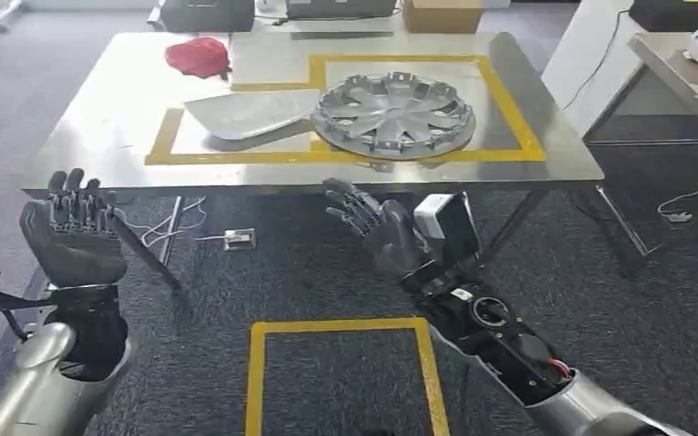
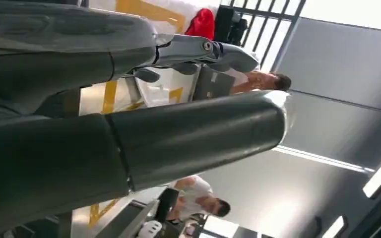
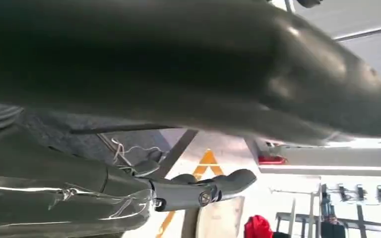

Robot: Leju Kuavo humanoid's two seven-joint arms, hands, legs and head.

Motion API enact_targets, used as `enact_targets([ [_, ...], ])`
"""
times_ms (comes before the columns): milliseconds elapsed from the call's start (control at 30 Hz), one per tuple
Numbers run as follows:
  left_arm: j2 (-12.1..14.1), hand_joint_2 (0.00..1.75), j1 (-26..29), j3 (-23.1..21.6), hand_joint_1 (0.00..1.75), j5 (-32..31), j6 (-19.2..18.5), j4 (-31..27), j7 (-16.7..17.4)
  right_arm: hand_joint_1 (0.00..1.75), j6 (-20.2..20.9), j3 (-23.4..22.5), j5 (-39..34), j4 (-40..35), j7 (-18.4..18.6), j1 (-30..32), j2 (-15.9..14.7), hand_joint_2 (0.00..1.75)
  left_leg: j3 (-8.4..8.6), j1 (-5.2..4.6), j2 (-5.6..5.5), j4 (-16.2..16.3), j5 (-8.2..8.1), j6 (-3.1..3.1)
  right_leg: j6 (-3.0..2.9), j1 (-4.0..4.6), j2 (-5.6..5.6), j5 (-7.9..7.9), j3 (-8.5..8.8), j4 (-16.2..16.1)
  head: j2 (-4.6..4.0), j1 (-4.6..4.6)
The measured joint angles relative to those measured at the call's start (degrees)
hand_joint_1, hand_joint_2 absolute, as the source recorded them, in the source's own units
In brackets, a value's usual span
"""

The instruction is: Take the parts from the cabinet and place them on the table.

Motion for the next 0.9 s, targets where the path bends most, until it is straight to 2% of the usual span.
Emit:
enact_targets([
  [33, 0.0, 0.0, 0.1, 0.0, 0.0, 0.0, 0.0, 0.0, 0.0, 0.0, 0.0, 0.0, 0.0, 0.0, 0.0, 0.0, 0.0, 0.0, -0.55, -0.01, 0.0, 0.0, 0.46, -0.08, 0.1, -0.02, -0.01, -0.07, 0.1, 2.0, 0.0, 0.07],
  [67, 0.0, 0.0, 0.3, 0.0, 0.0, 0.0, 0.0, 0.0, 0.2, 0.0, 0.0, 0.0, 0.0, 0.0, 0.1, 0.0, 0.0, 0.0, -1.13, 0.01, 0.0, 0.0, 0.9, -0.17, 0.09, -0.02, -0.01, 1.38, 1.28, 1.6, 0.0, 0.24],
  [100, 0.0, 0.0, 0.4, 0.0, 0.0, 0.1, 0.0, 0.0, 0.2, 0.0, 0.0, 0.0, 0.0, 0.0, 0.1, 0.0, 0.0, 0.0, -1.62, 0.02, -0.01, 0.1, 1.3, -0.32, -0.02, -0.01, -0.01, 3.46, 3.35, -0.9, 0.0, 0.5],
  [133, 0.0, 0.0, 0.4, 0.0, 0.0, 0.1, 0.0, -0.1, 0.2, 0.0, 0.0, 0.0, 0.0, 0.0, 0.1, 0.0, 0.0, 0.0, -2.02, 0.03, -0.04, 0.1, 1.66, -0.52, -0.25, 0.0, 0.0, 5.56, 6.27, -5.2, 0.0, 0.81],
  [167, 0.0, 0.0, 0.4, 0.0, 0.0, 0.1, 0.0, -0.3, 0.2, 0.0, 0.0, 0.0, 0.0, 0.0, 0.1, 0.0, 0.0, 0.0, -2.27, 0.02, -0.09, 0.1, 1.99, -0.75, -0.61, 0.04, 0.04, 6.97, 9.88, -10.8, 0.0, 1.09],
  [200, 0.0, 0.0, 0.4, 0.0, 0.0, 0.1, 0.0, -0.4, 0.2, 0.0, 0.0, 0.0, 0.0, 0.0, 0.1, -0.1, 0.0, 0.0, -2.59, -0.1, -0.08, 0.1, 2.37, -1.15, -1.04, 0.25, 0.23, 5.44, 12.44, -15.3, 0.0, 1.27],
  [233, 0.0, 0.0, 0.3, 0.0, 0.0, 0.1, 0.0, -0.5, 0.2, 0.0, 0.0, 0.0, 0.0, -0.1, 0.0, -0.2, 0.0, 0.0, -2.73, -0.04, -0.04, 0.1, 2.87, -1.53, -1.25, 0.59, 0.34, 5.19, 13.33, -17.4, 0.0, 1.02],
  [267, 0.0, 0.0, 0.3, 0.0, 0.0, 0.1, 0.0, -0.5, 0.2, 0.0, 0.0, 0.0, 0.0, -0.1, 0.1, -0.2, 0.0, 0.0, -2.92, 0.1, -0.03, -0.2, 3.53, -2.02, -1.41, 0.77, 0.43, 5.38, 13.06, -17.4, 0.0, 0.98],
  [333, 0.0, 0.0, 0.4, 0.0, 0.0, 0.1, 0.0, -0.5, 0.2, 0.0, 0.0, 0.0, 0.0, -0.1, 0.1, -0.2, 0.0, 0.0, -2.95, 0.14, 0.0, -0.8, 4.51, -2.65, -2.08, 0.97, 0.4, 6.09, 12.69, -17.8, 0.0, 1.46],
  [367, 0.2, 0.0, 0.4, 0.0, 0.0, 0.1, 0.0, -0.5, 0.2, 0.0, 0.0, 0.0, 0.0, -0.1, 0.1, -0.3, 0.0, 0.0, -3.42, 0.16, 0.01, -0.5, 3.69, -2.95, -2.63, 0.0, -0.09, 7.01, 12.46, -18.7, 0.0, 1.27],
  [400, 0.2, 0.0, 0.3, 0.0, 0.0, 0.2, 0.0, -0.5, 0.2, 0.0, 0.0, 0.0, 0.0, -0.1, 0.2, -0.3, 0.1, 0.0, -4.26, 0.07, -0.07, 1.2, 0.94, -3.23, -2.99, 0.18, -0.09, 7.73, 11.76, -18.7, 0.0, 0.77],
  [433, 0.2, 0.0, 0.3, 0.0, 0.0, 0.1, 0.0, -0.5, 0.2, 0.0, 0.0, 0.0, 0.0, -0.1, 0.2, -0.4, 0.1, 0.0, -5.58, 0.08, -0.07, 5.2, -2.79, -3.31, -3.53, 0.19, -0.26, 8.32, 10.91, -18.7, 0.0, 0.08],
  [467, 0.2, 0.0, 0.4, 0.0, 0.0, 0.2, 0.0, -0.5, 0.2, 0.0, 0.0, 0.0, 0.0, -0.1, 0.2, -0.4, 0.2, 0.0, -6.97, 0.12, -0.07, 9.8, -5.91, -3.49, -3.64, 0.22, -0.27, 8.89, 10.11, -18.6, 0.0, -0.33],
  [500, 0.3, 0.0, 0.5, 0.0, 0.0, 0.2, 0.0, -0.5, 0.2, 0.0, 0.0, 0.0, 0.0, 0.0, 0.2, -0.3, 0.2, 0.0, -8.23, 0.12, -0.08, 14.3, -8.07, -3.73, -3.71, 0.25, -0.33, 9.46, 9.25, -18.5, 0.0, -0.63],
  [533, 0.3, 0.0, 0.5, 0.0, 0.0, 0.2, 0.0, -0.5, 0.2, 0.0, 0.0, 0.0, 0.0, 0.0, 0.2, -0.3, 0.3, 0.0, -8.94, 0.13, -0.08, 17.7, -8.61, -3.93, -3.7, 0.26, -0.34, 10.04, 8.38, -18.4, 0.0, -0.83],
  [567, 0.3, 0.0, 0.5, 0.0, 0.0, 0.2, 0.0, -0.5, 0.2, 0.0, 0.0, 0.0, 0.0, 0.0, 0.2, -0.3, 0.3, 0.0, -8.51, 0.16, -0.07, 18.8, -7.25, -4.05, -3.63, 0.25, -0.36, 10.64, 7.48, -18.2, 0.0, -1.01],
  [600, 0.4, 0.0, 0.5, 0.0, 0.0, 0.2, 0.0, -0.5, 0.2, 0.0, 0.0, 0.0, 0.0, 0.0, 0.2, -0.3, 0.3, 0.0, -6.86, 0.22, -0.06, 17.2, -4.98, -4.1, -3.52, 0.22, -0.39, 11.16, 6.63, -18.1, 0.0, -1.31],
  [633, 0.4, 0.0, 0.5, 0.0, 0.0, 0.2, 0.0, -0.5, 0.2, 0.0, 0.0, 0.0, 0.0, 0.0, 0.2, -0.3, 0.3, 0.0, -4.16, 0.26, -0.05, 13.5, -2.73, -4.05, -3.35, 0.18, -0.38, 11.63, 5.84, -17.8, 0.0, -1.53],
  [667, 0.4, 0.0, 0.4, 0.0, 0.0, 0.2, 0.0, -0.5, 0.2, 0.0, 0.0, 0.0, 0.0, 0.0, 0.2, -0.3, 0.3, 0.0, -0.85, 0.28, -0.05, 8.8, -1.55, -3.91, -3.14, 0.17, -0.33, 11.99, 5.27, -17.5, 0.0, -1.73],
  [700, 0.3, 0.0, 0.3, 0.0, 0.0, 0.2, -0.1, -0.5, 0.2, 0.0, 0.0, 0.0, 0.0, 0.0, 0.2, -0.3, 0.3, 0.0, 2.51, 0.28, -0.06, 3.9, -2.45, -3.74, -2.82, 0.19, -0.3, 12.25, 4.83, -17.1, 0.0, -1.95],
  [733, 0.3, 0.0, 0.2, 0.0, 0.0, 0.2, -0.1, -0.7, 0.2, 0.0, 0.0, 0.0, 0.0, 0.0, 0.1, -0.4, 0.3, 0.0, 4.79, -0.11, -0.15, -0.2, -3.79, -3.33, -2.55, 0.56, -0.29, 12.53, 4.25, -16.7, 0.0, -2.16],
  [767, 0.3, 0.0, 0.2, 0.0, 0.0, 0.2, -0.1, -0.7, 0.2, 0.0, 0.1, 0.0, 0.0, 0.0, 0.1, -0.4, 0.3, 0.0, 4.53, -0.15, -0.2, -0.3, -3.98, -2.72, -2.23, 0.58, -0.29, 13.19, 4.13, -16.8, 0.0, -1.8],
  [833, 0.3, 0.0, 0.3, 0.0, 0.0, 0.2, -0.1, -0.8, 0.2, 0.0, 0.1, 0.0, 0.0, 0.0, 0.2, -0.4, 0.3, 0.0, 3.91, -0.34, -0.21, -0.3, -3.37, -1.82, -1.54, 0.59, -0.28, 14.1, 3.88, -17.2, 0.0, -1.55],
  [867, 0.3, 0.0, 0.3, 0.0, 0.0, 0.2, -0.1, -0.7, 0.2, 0.0, 0.1, 0.0, 0.1, 0.0, 0.2, -0.3, 0.3, 0.0, 3.53, 0.27, -0.01, -0.8, -2.8, -1.02, -1.29, 0.53, -0.21, 14.07, 3.4, -17.1, 0.0, -1.6],
  [900, 0.3, 0.0, 0.2, 0.0, 0.0, 0.3, -0.1, -0.8, 0.2, 0.0, 0.1, 0.0, 0.1, 0.0, 0.2, -0.4, 0.3, 0.0, 2.98, 0.22, 0.1, -0.8, -2.24, -0.57, -0.97, 0.38, -0.05, 12.09, 2.72, -16.0, 0.0, -1.57],
])
